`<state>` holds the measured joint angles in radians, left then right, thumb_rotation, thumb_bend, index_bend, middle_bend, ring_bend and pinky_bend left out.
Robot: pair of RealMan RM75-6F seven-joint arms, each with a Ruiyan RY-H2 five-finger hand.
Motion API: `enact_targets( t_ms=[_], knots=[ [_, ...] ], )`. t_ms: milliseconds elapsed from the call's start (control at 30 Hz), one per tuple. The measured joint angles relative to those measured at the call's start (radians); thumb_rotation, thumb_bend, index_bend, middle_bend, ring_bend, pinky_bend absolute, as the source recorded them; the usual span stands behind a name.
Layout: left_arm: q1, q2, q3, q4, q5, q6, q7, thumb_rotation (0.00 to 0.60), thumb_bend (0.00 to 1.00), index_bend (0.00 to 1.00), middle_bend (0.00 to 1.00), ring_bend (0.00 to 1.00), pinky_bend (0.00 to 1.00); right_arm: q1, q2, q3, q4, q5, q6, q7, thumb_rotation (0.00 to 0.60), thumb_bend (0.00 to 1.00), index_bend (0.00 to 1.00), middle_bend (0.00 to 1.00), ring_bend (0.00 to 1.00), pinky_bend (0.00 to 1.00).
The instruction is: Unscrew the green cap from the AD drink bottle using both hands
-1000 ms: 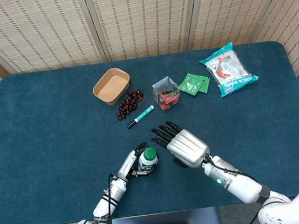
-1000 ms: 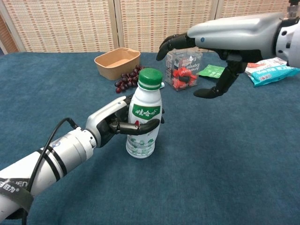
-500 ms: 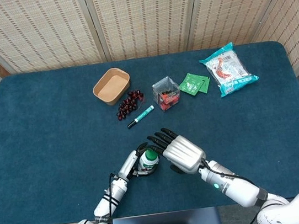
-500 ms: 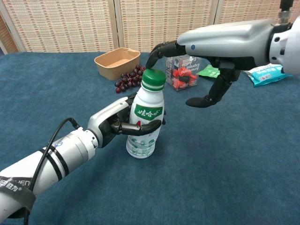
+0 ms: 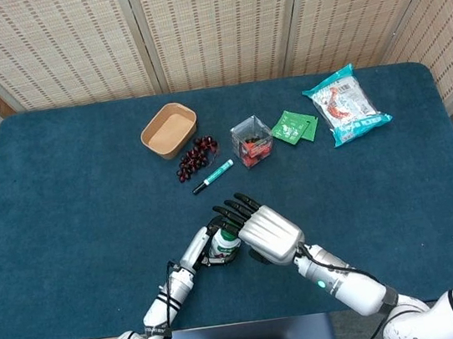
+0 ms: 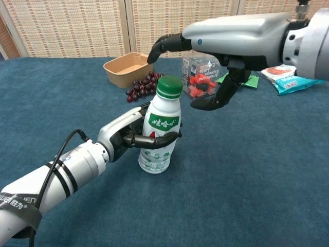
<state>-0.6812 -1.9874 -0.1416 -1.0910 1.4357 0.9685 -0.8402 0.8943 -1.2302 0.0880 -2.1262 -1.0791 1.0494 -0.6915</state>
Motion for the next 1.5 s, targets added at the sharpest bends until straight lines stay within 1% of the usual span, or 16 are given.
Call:
enact_targets(
  t_ms=[100, 167, 233, 367, 600, 867, 1100, 1333, 1500],
  knots=[
    [0.000, -0.001, 0.000, 0.000, 0.001, 0.002, 0.002, 0.600, 0.83, 0.72, 0.78, 0.33, 0.05, -0.001, -0.021, 0.010, 0.015, 0.006, 0.019, -0.018, 0.600, 0.25, 0.13, 0.00, 0.00, 0.00],
    [0.001, 0.000, 0.000, -0.003, 0.001, 0.002, 0.003, 0.600, 0.83, 0.72, 0.78, 0.33, 0.05, 0.002, -0.027, 0.013, 0.018, 0.021, 0.020, -0.028, 0.600, 0.25, 0.17, 0.00, 0.00, 0.00],
    [0.001, 0.001, 0.001, -0.005, 0.002, 0.002, 0.003, 0.600, 0.83, 0.72, 0.78, 0.33, 0.05, 0.007, -0.033, 0.015, 0.020, 0.039, 0.019, -0.038, 0.600, 0.25, 0.25, 0.00, 0.00, 0.00],
    [0.003, 0.003, 0.003, -0.009, 0.004, 0.005, 0.004, 0.600, 0.83, 0.71, 0.78, 0.33, 0.05, 0.015, -0.050, 0.018, 0.023, 0.065, 0.024, -0.062, 0.600, 0.26, 0.33, 0.00, 0.00, 0.00],
    [0.006, 0.010, 0.005, -0.017, 0.005, 0.007, 0.005, 0.600, 0.83, 0.71, 0.78, 0.33, 0.05, 0.024, -0.069, 0.033, 0.026, 0.092, 0.045, -0.077, 0.600, 0.25, 0.35, 0.00, 0.00, 0.00],
    [0.005, 0.008, 0.006, -0.014, 0.005, 0.004, 0.005, 0.600, 0.82, 0.71, 0.78, 0.33, 0.05, 0.028, -0.089, 0.036, 0.033, 0.095, 0.061, -0.084, 0.600, 0.25, 0.42, 0.00, 0.00, 0.00],
    [0.005, 0.006, 0.006, -0.011, 0.003, 0.002, 0.006, 0.600, 0.82, 0.71, 0.78, 0.33, 0.05, 0.026, -0.107, 0.037, 0.044, 0.085, 0.075, -0.084, 0.600, 0.25, 0.52, 0.00, 0.00, 0.00],
    [0.004, 0.006, 0.004, -0.013, 0.004, 0.003, 0.008, 0.600, 0.82, 0.71, 0.78, 0.33, 0.05, 0.023, -0.131, 0.040, 0.054, 0.069, 0.098, -0.089, 0.600, 0.27, 0.63, 0.05, 0.00, 0.00],
    [0.006, 0.009, 0.004, -0.015, 0.004, 0.005, 0.008, 0.600, 0.82, 0.71, 0.78, 0.33, 0.05, 0.015, -0.138, 0.042, 0.057, 0.045, 0.113, -0.086, 0.600, 0.27, 0.67, 0.06, 0.00, 0.00]
  ],
)
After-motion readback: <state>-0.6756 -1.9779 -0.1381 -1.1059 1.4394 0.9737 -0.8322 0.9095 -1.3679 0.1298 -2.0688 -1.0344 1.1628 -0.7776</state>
